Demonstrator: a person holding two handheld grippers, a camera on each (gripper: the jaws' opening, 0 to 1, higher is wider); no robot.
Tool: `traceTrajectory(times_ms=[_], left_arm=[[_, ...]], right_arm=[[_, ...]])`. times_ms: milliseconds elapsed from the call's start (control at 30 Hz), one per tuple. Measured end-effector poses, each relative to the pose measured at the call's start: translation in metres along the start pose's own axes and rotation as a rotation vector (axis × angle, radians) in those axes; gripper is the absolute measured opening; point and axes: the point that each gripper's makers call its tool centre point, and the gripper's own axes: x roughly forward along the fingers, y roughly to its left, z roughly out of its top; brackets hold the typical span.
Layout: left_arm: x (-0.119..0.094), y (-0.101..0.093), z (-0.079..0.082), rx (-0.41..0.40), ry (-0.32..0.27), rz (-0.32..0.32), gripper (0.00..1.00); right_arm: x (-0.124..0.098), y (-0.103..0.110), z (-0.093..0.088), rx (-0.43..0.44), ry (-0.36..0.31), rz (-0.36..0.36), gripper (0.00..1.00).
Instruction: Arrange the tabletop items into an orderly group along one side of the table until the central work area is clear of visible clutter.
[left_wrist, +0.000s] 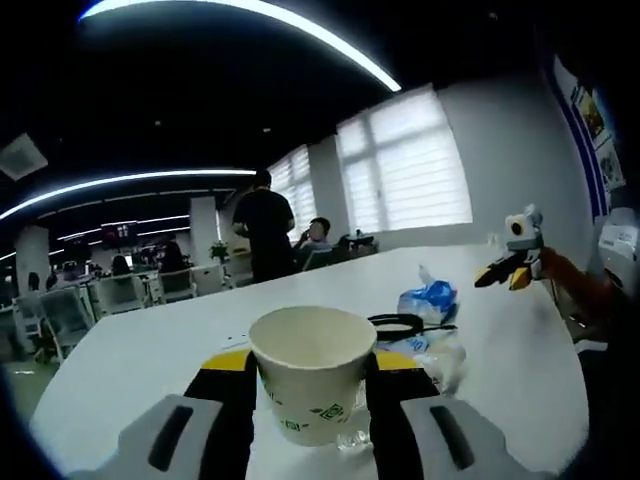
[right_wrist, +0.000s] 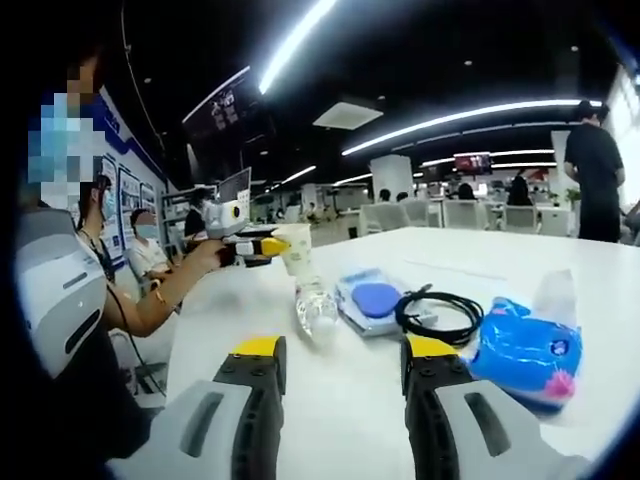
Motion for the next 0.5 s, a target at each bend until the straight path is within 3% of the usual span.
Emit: traceTrajectory(times_ms=[400, 500], left_arm=[[0.0, 0.016, -0.027, -0.055, 0.019, 0.045, 0.42], [0.002, 0.019, -0.042, -0.079, 0.049, 0.053, 0.42]], right_arm=[[0.003, 0.001, -0.002, 0.004, 0.005, 0.004, 0.44], [0.003, 0.001, -0.003, 0.006, 0.004, 0.002, 0.44]])
